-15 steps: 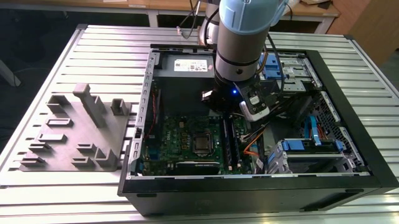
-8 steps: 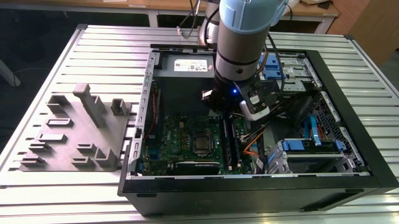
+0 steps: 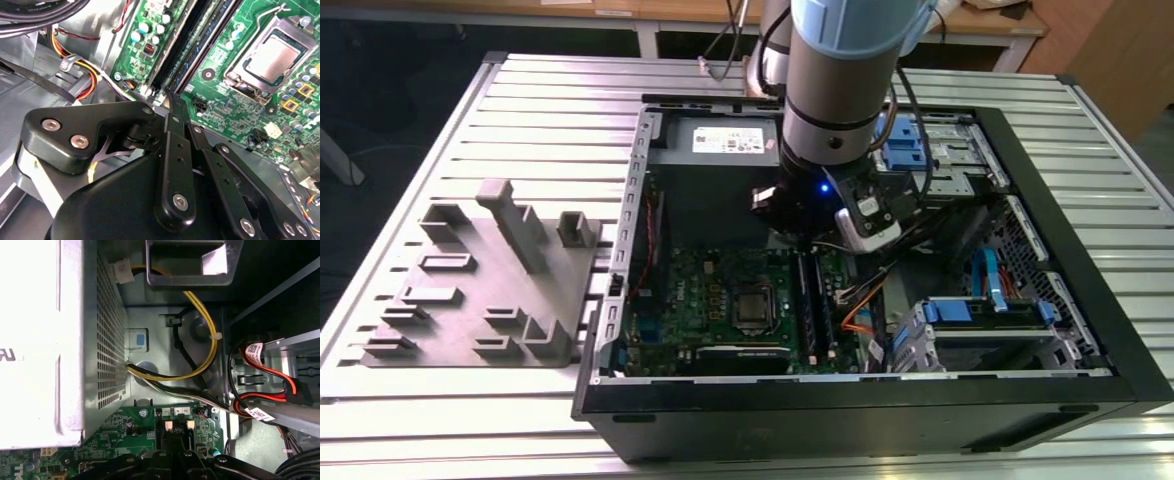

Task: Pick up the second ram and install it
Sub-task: 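Press down the second ram until it locks into place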

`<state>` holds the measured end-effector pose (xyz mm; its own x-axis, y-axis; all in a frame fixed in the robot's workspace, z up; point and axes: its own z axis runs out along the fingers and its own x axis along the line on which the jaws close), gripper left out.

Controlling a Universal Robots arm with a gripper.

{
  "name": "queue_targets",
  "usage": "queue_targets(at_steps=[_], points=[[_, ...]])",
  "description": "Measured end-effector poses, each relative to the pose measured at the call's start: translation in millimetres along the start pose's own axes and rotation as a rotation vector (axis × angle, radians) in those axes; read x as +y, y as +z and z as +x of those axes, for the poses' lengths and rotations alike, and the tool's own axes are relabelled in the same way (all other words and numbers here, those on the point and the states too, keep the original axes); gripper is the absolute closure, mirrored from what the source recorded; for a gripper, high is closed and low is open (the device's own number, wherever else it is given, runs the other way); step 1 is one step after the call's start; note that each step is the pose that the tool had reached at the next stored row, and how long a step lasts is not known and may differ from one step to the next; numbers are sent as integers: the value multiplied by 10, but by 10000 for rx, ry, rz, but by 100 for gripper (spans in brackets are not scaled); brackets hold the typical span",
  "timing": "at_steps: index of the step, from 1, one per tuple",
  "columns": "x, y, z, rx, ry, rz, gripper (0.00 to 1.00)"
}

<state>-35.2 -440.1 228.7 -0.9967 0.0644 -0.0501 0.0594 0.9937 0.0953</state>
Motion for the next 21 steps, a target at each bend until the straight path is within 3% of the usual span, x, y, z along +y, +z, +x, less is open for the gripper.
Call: queue_targets(at_steps=[8, 16, 18, 21], points=[[-112, -11, -7, 0, 0, 6, 93], [-283, -26, -18, 0, 0, 11, 93], [-312, -29, -20, -4, -4, 75, 93], [-355, -33, -23, -17, -14, 275, 93]])
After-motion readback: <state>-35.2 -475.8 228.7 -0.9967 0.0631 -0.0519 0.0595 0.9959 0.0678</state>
